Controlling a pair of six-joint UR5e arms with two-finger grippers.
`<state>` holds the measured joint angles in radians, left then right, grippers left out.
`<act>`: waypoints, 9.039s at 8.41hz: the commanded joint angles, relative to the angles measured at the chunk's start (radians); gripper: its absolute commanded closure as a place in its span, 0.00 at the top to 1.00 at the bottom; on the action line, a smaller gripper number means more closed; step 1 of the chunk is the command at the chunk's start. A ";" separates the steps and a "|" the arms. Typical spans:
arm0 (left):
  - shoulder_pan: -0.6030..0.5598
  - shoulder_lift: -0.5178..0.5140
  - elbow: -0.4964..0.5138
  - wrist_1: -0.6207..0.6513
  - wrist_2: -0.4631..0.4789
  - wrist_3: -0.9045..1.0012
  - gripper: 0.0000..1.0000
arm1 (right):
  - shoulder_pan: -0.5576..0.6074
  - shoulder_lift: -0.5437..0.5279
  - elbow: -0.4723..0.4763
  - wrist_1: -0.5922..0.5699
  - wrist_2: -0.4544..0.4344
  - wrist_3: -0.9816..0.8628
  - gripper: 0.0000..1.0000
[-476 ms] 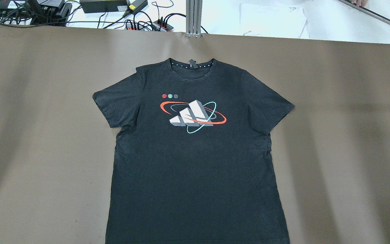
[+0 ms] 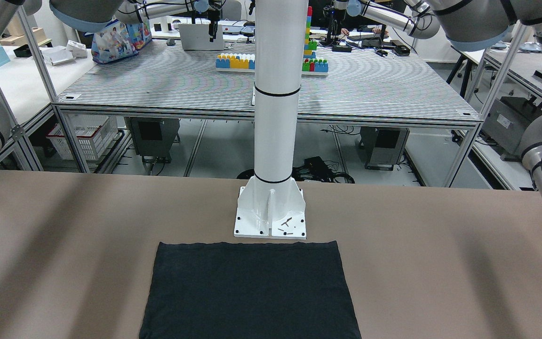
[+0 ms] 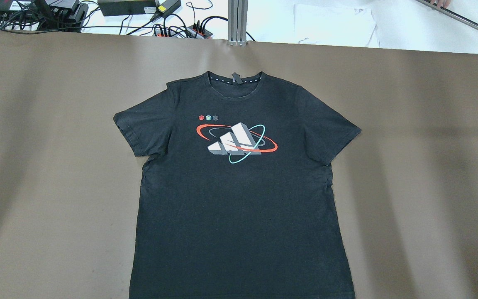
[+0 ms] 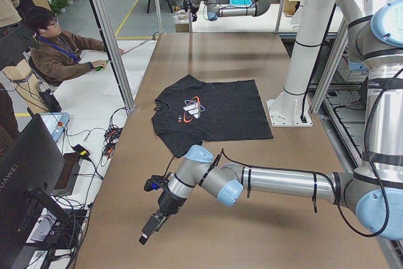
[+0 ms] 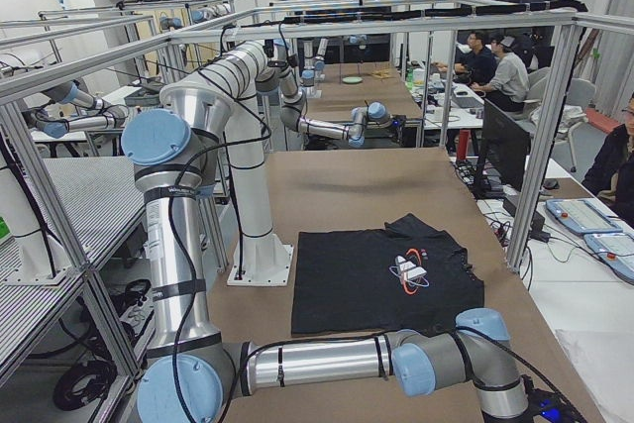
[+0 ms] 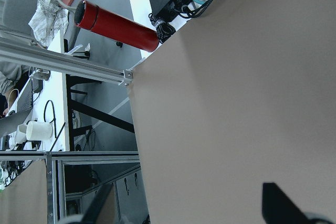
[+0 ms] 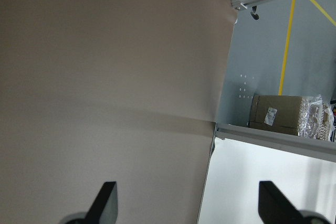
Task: Fold clothes
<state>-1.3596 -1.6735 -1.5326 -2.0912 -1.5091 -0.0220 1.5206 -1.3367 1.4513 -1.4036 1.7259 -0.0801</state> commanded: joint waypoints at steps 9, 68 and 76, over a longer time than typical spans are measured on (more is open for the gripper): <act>-0.026 -0.002 -0.020 0.000 0.053 -0.029 1.00 | -0.011 -0.003 0.008 0.026 0.011 0.000 0.94; 0.341 -0.426 0.256 -0.332 -0.387 -0.878 1.00 | -0.795 0.462 -0.083 0.457 0.146 1.263 0.00; 0.352 -0.428 0.253 -0.332 -0.370 -0.885 1.00 | -0.766 0.482 -0.083 0.414 0.130 1.247 0.94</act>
<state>-1.0108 -2.0985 -1.2763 -2.4238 -1.8754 -0.9022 0.7324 -0.8545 1.3683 -0.9878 1.8550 1.1770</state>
